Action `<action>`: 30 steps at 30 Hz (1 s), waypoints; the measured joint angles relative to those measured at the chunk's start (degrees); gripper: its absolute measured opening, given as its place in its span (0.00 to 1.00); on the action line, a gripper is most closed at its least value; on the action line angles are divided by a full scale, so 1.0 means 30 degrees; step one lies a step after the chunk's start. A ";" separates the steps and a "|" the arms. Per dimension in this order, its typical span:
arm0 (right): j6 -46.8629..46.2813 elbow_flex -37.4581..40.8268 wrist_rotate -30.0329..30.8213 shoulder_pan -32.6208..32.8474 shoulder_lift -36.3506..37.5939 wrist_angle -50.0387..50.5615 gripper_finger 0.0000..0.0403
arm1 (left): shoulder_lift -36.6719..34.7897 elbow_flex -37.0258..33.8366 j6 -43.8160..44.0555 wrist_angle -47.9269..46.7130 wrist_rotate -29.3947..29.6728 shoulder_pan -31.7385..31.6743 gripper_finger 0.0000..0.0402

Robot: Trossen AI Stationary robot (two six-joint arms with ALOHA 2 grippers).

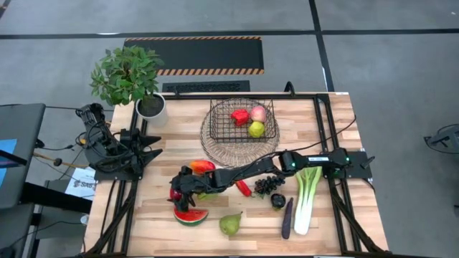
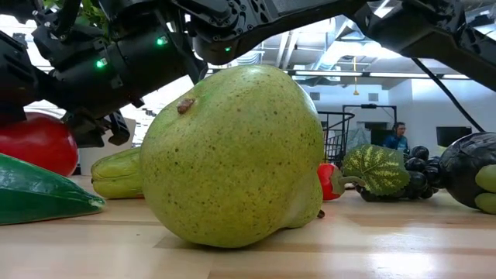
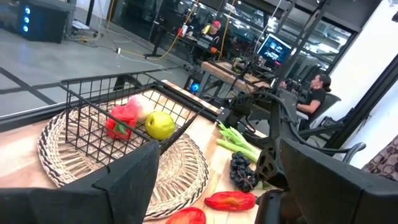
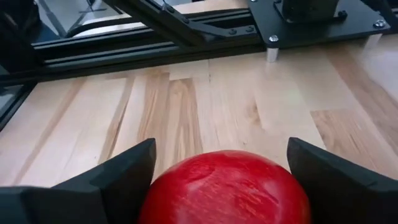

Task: Build produce basket
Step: Put the red apple into the black wire basket

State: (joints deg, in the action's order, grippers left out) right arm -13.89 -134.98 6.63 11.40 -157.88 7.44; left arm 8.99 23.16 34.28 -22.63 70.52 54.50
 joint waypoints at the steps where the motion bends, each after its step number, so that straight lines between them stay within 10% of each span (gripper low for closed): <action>1: -0.0025 0.0007 0.0007 0.0000 0.0000 0.0015 0.86 | 0.0000 0.0000 0.0003 0.0006 0.0000 0.0000 0.79; 15: 0.0332 0.0138 -0.0391 0.0041 0.1602 0.1122 0.79 | -0.0007 0.0000 0.0007 0.0006 -0.0437 0.0000 0.79; 30: 0.3475 0.0026 -0.0772 0.0724 0.9498 0.1516 0.80 | -0.0007 0.0000 0.0024 0.0007 -0.0459 0.0000 0.78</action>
State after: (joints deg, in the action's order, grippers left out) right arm -3.46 -134.90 4.32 13.57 -129.39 11.99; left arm 8.97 23.16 34.35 -22.61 69.14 54.50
